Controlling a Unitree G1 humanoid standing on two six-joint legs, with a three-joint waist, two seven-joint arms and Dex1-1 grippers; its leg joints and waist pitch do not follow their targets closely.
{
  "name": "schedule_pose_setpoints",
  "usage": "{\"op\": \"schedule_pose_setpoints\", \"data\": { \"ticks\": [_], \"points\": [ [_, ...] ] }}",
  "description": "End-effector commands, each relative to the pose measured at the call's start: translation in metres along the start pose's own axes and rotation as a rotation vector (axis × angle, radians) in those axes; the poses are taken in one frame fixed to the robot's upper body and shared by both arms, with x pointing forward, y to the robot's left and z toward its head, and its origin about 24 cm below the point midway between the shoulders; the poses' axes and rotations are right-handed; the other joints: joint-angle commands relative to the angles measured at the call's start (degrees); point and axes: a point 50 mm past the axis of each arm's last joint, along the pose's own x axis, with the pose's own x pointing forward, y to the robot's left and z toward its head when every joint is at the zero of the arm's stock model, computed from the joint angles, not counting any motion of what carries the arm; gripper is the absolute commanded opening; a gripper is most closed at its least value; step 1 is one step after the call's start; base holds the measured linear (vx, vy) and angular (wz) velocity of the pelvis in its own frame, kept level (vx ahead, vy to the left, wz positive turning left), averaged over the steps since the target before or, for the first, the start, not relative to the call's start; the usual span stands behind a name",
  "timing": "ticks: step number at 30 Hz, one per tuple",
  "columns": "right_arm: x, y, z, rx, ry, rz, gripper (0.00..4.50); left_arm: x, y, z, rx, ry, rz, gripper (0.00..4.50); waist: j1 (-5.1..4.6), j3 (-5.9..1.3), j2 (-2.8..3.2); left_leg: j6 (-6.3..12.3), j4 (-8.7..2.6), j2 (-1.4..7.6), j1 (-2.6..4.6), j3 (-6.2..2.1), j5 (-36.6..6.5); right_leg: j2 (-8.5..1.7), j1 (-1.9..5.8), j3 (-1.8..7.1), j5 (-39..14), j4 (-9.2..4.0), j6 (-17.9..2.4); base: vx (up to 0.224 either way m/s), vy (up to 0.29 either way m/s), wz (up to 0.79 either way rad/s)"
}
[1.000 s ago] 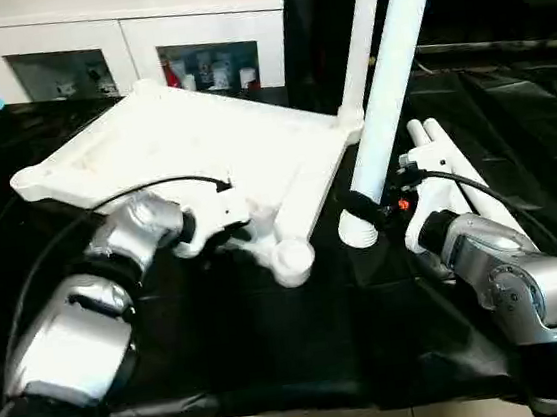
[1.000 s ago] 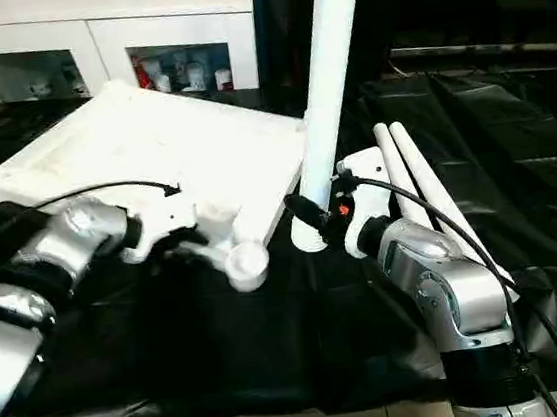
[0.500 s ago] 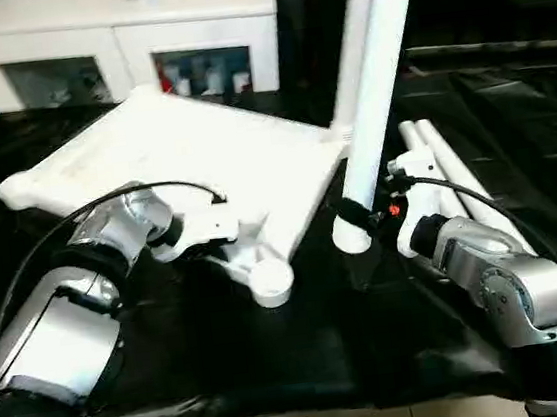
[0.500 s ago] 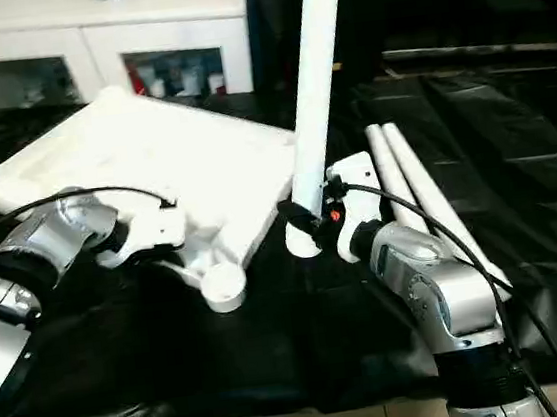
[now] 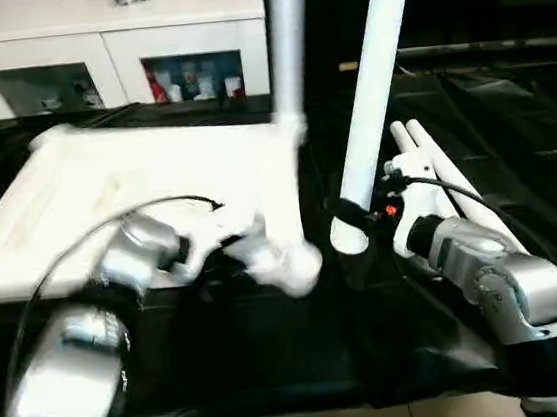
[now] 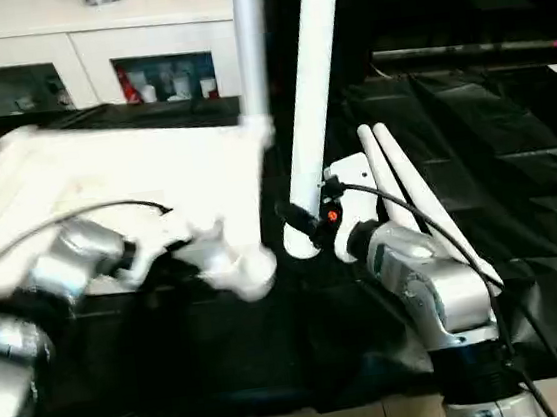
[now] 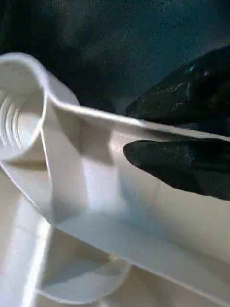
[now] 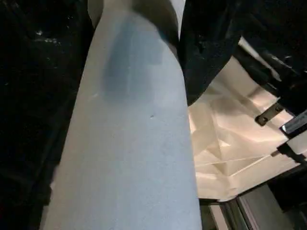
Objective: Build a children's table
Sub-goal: Insert table leg to table base
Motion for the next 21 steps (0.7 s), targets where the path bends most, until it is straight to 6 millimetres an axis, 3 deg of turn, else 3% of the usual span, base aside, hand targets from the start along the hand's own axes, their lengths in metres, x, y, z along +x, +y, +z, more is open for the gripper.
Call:
{"op": "schedule_pose_setpoints", "data": {
  "ticks": [1, 3, 4, 6, 7, 8, 9, 13, 14, 17, 18, 21],
  "points": [
    [0.000, -0.003, 0.001, -0.001, -0.002, -0.027, 1.91, 0.013, -0.015, -0.020, -0.084, 0.007, 0.029, 0.35, 0.26, -2.96, -0.85, -0.90, -4.02, -1.03, 0.02, 0.76, -17.9, -1.58, 1.79, 0.82, -23.5, -5.69, -9.0, 0.000, 0.000, 0.00],
    [0.000, -0.003, 0.000, 0.000, 0.003, -0.033, 1.91, 0.017, -0.017, -0.017, -0.117, -0.028, 0.032, 0.20, 0.28, -2.91, -1.02, -0.83, -3.98, -1.16, 0.05, 0.77, -18.3, -1.56, 1.58, 0.78, -25.7, -5.89, -8.0, 0.000, 0.000, 0.00],
    [0.000, -0.004, -0.001, 0.002, 0.008, -0.039, 1.91, 0.023, -0.023, -0.008, -0.144, -0.096, 0.025, 0.17, 0.19, -2.85, -1.81, -0.74, -4.02, -1.11, 0.05, 0.89, -18.5, -1.54, 1.48, 0.82, -27.1, -6.11, -7.4, 0.000, 0.000, 0.00],
    [0.000, -0.005, -0.001, 0.002, 0.012, -0.040, 1.91, 0.027, -0.029, 0.000, -0.128, -0.153, 0.020, 0.13, 0.31, -2.92, -1.39, -0.50, -4.10, -1.12, -0.20, 0.72, -17.7, -1.67, 1.45, 0.80, -26.9, -6.03, -6.9, 0.000, 0.000, 0.00],
    [0.000, -0.004, -0.001, 0.003, 0.012, -0.039, 1.91, 0.027, -0.030, 0.001, -0.119, -0.160, 0.019, 0.07, 0.18, -2.99, -1.34, -0.36, -4.13, -1.10, -0.35, 0.75, -17.2, -1.57, 1.44, 0.80, -25.3, -5.93, -7.0, 0.000, 0.000, 0.00],
    [0.000, -0.004, -0.001, 0.004, 0.014, -0.038, 1.91, 0.027, -0.031, 0.003, -0.103, -0.173, 0.018, 0.03, 0.25, -3.08, -1.71, -0.15, -4.08, -1.13, -0.35, 0.80, -16.9, -1.53, 1.43, 0.76, -24.4, -5.97, -7.0, 0.000, 0.000, 0.00],
    [0.000, -0.004, -0.001, 0.006, 0.014, -0.038, 1.91, 0.027, -0.032, 0.004, -0.093, -0.181, 0.019, 0.00, 0.37, -3.22, -1.50, 0.00, -4.08, -1.11, -0.27, 0.83, -16.5, -1.56, 1.42, 0.84, -22.7, -5.80, -7.2, 0.000, 0.000, 0.00],
    [0.001, -0.005, 0.000, 0.013, 0.014, -0.035, 1.91, 0.027, -0.037, 0.008, -0.066, -0.226, 0.017, 0.00, 0.33, -3.49, -1.62, 0.54, -4.07, -1.16, -0.77, 0.96, -12.4, -1.37, 1.87, 0.68, -14.9, -5.13, -8.2, 0.000, 0.000, 0.00],
    [0.001, -0.006, 0.000, 0.009, 0.016, -0.035, 1.91, 0.026, -0.040, 0.012, -0.050, -0.255, 0.018, 0.46, 0.37, -3.52, -1.59, 0.65, -4.01, -1.15, -0.70, 1.01, -12.0, -1.39, 1.87, 0.71, -14.2, -5.07, -8.5, 0.000, 0.000, 0.00],
    [0.001, -0.006, 0.000, 0.003, 0.019, -0.035, 1.91, 0.025, -0.040, 0.011, -0.031, -0.236, 0.026, 0.71, 0.53, -3.65, -1.53, 1.11, -3.82, -1.17, -0.71, 1.18, -10.1, -1.48, 2.07, 0.74, -11.2, -4.77, -9.5, 0.000, 0.000, 0.00],
    [0.001, -0.006, 0.000, -0.003, 0.020, -0.034, 1.91, 0.025, -0.040, 0.009, -0.018, -0.214, 0.036, 0.71, 0.60, -3.89, -1.39, 1.30, -3.66, -1.13, -0.61, 1.20, -8.7, -1.37, 2.17, 0.77, -8.0, -4.46, -10.1, 0.000, 0.000, 0.00],
    [0.001, -0.005, 0.000, -0.010, 0.022, -0.032, 1.91, 0.023, -0.036, 0.005, 0.005, -0.165, 0.074, 1.05, 0.64, -3.71, -1.24, 1.31, -3.78, -1.12, -0.57, 1.23, -9.0, -1.18, 2.18, 0.66, -5.7, -4.41, -10.5, 0.000, 0.000, 0.00]
  ]
}}
